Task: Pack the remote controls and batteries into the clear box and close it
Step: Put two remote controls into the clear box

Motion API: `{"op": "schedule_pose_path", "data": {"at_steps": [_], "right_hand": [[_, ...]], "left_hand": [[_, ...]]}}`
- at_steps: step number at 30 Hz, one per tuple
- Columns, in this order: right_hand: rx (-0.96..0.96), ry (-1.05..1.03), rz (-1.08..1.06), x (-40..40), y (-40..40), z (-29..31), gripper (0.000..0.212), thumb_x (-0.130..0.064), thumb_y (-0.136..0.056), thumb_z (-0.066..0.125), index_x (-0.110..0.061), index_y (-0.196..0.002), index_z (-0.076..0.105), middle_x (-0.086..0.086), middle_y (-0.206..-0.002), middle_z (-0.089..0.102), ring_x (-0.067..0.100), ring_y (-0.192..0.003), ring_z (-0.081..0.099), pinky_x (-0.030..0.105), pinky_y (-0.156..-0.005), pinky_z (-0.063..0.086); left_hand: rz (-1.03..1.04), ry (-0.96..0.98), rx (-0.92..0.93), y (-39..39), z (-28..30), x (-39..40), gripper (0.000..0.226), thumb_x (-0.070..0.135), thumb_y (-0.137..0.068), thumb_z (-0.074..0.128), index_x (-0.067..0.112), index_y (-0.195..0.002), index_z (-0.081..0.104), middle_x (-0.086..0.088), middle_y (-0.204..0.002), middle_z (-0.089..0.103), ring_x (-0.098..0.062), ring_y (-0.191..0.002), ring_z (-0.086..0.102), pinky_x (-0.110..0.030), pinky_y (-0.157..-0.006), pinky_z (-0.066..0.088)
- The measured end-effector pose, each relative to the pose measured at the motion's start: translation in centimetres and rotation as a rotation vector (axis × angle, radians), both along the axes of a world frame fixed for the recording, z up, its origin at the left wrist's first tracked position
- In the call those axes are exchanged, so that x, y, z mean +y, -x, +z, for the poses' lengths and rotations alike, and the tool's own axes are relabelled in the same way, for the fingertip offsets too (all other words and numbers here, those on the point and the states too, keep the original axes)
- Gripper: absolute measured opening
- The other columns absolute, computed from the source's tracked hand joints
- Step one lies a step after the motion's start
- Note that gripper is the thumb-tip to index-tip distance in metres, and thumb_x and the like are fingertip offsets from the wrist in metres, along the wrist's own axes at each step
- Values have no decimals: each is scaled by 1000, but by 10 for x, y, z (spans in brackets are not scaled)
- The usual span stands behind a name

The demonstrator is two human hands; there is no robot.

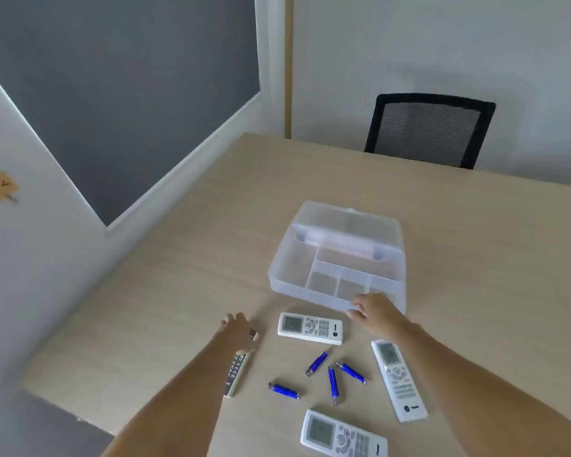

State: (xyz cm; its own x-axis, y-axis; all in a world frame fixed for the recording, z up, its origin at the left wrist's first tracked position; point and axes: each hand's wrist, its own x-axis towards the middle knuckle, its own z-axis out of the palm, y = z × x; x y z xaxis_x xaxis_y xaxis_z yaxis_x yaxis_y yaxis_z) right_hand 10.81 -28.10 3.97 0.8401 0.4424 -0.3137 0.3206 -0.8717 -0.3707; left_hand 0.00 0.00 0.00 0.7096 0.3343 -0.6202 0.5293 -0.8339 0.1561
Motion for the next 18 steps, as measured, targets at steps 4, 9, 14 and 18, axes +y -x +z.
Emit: {"op": "schedule_pose_path", "data": {"at_steps": [4,9,14,18], "right_hand": [[77,49,64,22,13,-27,20,-28,-90,53,-15,-104,61,1,-97,63,27,-106,58,31,-82,47],[111,148,141,55,15,-60,51,-32,-87,55,-10,-133,43,11,-130,53,28,-119,51,38,-98,45],[9,281,256,74,10,-82,59,-32,-79,60,-8,-130,42,13,-128,49,30,-120,46,38,-99,40],[-104,315,356,72,3,-85,41,-24,-81,54,-4,-116,48,17,-117,55,32,-108,52,37,-93,43]], "left_hand": [[87,-47,75,29,-36,1,86,46,-71,74,7,-133,30,-12,-136,37,-29,-128,42,-37,-103,43],[149,83,-83,27,-41,9,60,27,-79,66,5,-124,34,-12,-123,48,-31,-110,55,-36,-91,46],[252,426,-391,-3,-15,24,98,9,-77,64,21,-152,1,-6,-100,57,-23,-80,56,-27,-71,46],[220,609,-612,-55,26,19,98,9,-80,68,38,-149,6,3,-83,56,-13,-66,55,-21,-65,48]]}}
